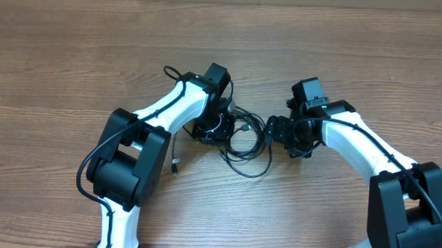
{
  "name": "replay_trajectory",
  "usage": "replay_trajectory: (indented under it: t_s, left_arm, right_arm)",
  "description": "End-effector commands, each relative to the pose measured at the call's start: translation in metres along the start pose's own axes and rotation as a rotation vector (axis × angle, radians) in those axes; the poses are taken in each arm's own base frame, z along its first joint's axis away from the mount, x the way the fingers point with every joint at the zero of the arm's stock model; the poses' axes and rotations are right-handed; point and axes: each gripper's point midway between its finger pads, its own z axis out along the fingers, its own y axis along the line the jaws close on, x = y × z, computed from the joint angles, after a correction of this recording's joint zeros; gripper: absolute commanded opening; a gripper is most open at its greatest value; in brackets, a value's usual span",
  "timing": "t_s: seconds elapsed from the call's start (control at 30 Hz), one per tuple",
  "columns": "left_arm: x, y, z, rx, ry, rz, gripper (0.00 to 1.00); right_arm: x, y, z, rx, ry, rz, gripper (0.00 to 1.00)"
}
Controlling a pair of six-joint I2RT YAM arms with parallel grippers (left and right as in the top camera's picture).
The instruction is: Untangle cables
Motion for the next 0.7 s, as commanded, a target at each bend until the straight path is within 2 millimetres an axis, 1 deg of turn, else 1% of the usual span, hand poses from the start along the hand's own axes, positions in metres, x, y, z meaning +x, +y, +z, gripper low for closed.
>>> replay_trajectory:
  t_s: [0.0, 0.07, 0.1, 0.17, 0.23, 0.27, 0.3, 0.37, 0.4, 0.47, 0.5, 0.57, 0.6, 0.67]
  left_arm:
    - [-0.001, 0.009, 0.009, -0.038, 0.005, -0.005, 0.04]
    - [-0.004, 0.009, 0.007, -0.033, -0.004, -0.001, 0.04]
    - [-0.006, 0.008, 0.004, -0.025, -0.007, 0.008, 0.04]
    - [-0.011, 0.005, -0.005, 0.007, -0.013, 0.022, 0.04]
    - [-0.020, -0.001, -0.024, 0.084, -0.032, 0.014, 0.04]
    - [-0.026, -0.006, -0.038, 0.150, -0.048, 0.000, 0.04]
    - [-0.031, -0.010, -0.048, 0.206, -0.061, -0.009, 0.04]
    - [-0.043, -0.019, -0.074, 0.375, -0.082, -0.035, 0.04]
    - [-0.048, -0.019, -0.089, 0.485, -0.093, -0.057, 0.04]
    - [-0.052, -0.013, -0.103, 0.560, -0.102, -0.086, 0.04]
    - [-0.054, -0.006, -0.110, 0.590, -0.111, -0.108, 0.04]
    - [-0.057, 0.000, -0.120, 0.639, -0.122, -0.132, 0.04]
    - [-0.058, 0.005, -0.126, 0.668, -0.129, -0.146, 0.04]
    - [-0.061, 0.013, -0.134, 0.701, -0.141, -0.170, 0.04]
  right_arm:
    - [-0.005, 0.004, -0.008, -0.009, -0.029, -0.005, 0.82]
    - [-0.004, 0.004, -0.008, -0.009, -0.029, -0.012, 0.80]
    - [-0.004, 0.004, -0.009, -0.009, -0.027, -0.011, 0.76]
    - [-0.002, 0.009, -0.010, -0.037, -0.017, -0.013, 0.75]
    - [-0.001, 0.019, -0.015, -0.099, -0.004, -0.059, 0.76]
    - [0.001, 0.029, -0.021, -0.163, 0.008, -0.103, 0.76]
    - [0.002, 0.033, -0.023, -0.187, 0.012, -0.119, 0.76]
    - [0.007, 0.045, -0.032, -0.265, 0.030, -0.147, 0.77]
    - [0.010, 0.049, -0.034, -0.291, 0.043, -0.147, 0.79]
    - [0.012, 0.053, -0.035, -0.317, 0.058, -0.148, 0.81]
    - [0.014, 0.056, -0.036, -0.337, 0.065, -0.152, 0.82]
    - [0.017, 0.066, -0.040, -0.397, 0.078, -0.187, 0.83]
    - [0.019, 0.073, -0.044, -0.448, 0.086, -0.210, 0.83]
    - [0.020, 0.080, -0.047, -0.488, 0.089, -0.218, 0.83]
